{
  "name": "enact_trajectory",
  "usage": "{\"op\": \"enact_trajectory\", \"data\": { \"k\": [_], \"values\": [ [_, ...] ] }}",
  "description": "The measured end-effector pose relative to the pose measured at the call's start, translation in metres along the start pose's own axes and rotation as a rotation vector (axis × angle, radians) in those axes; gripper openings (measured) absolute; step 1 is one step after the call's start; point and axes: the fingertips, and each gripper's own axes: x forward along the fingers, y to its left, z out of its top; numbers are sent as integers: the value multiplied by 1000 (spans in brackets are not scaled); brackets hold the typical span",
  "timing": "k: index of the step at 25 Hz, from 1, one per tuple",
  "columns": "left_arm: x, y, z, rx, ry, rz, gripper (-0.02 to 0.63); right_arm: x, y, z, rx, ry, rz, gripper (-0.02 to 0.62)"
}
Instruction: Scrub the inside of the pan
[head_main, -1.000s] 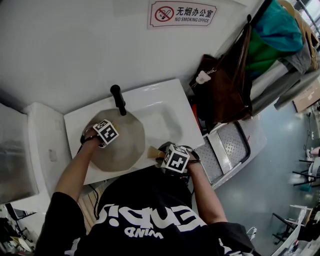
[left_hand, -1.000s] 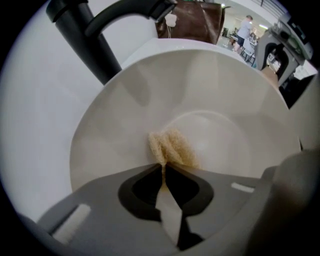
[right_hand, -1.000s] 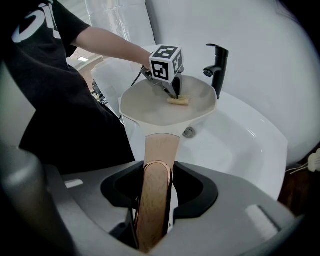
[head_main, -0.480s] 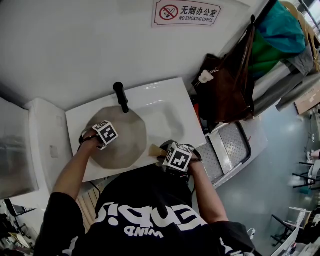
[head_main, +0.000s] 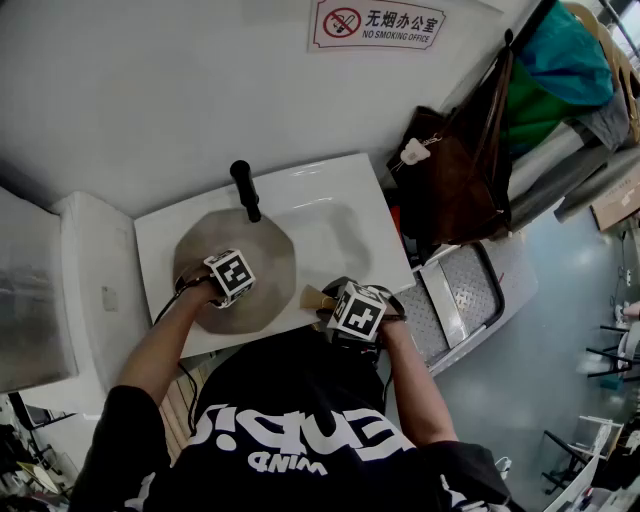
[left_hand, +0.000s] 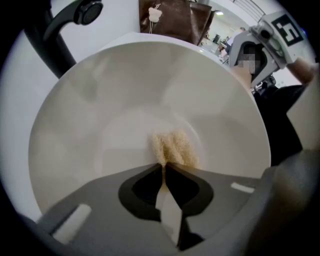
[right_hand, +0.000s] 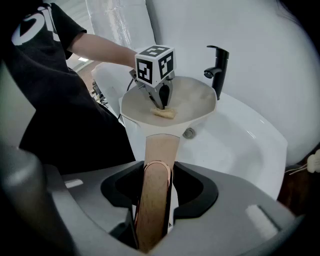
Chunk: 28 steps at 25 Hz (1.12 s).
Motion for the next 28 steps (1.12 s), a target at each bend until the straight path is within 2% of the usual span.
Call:
{"op": "enact_trajectory", "data": {
  "k": [2,9,12,14,20,26,28],
  "values": [
    [0,-5,1,-15,4,-6,23,0,0,0,-2,1,-3,175],
    [6,-35,28,-24,-84,-67,23,3,0,-4,-7,21,-25,175],
    [7,-58,30,-84,-104,-195,23,3,1,-5,1,19,-26,175],
    [2,-67,32,-142,-151,-249,23,2,1,-4,1,16,-25,175],
    [-21,-65,37,-209,-284,-253,23,2,1,-6,0,14,-26,175],
    [-56,-70,52,-323,-463,-333,23,5,-2,-10,0,17,-22,175],
    [-63,-72,54,-337,-494,-340,23,8,-3,-12,0,20,-23,175]
  ]
}}
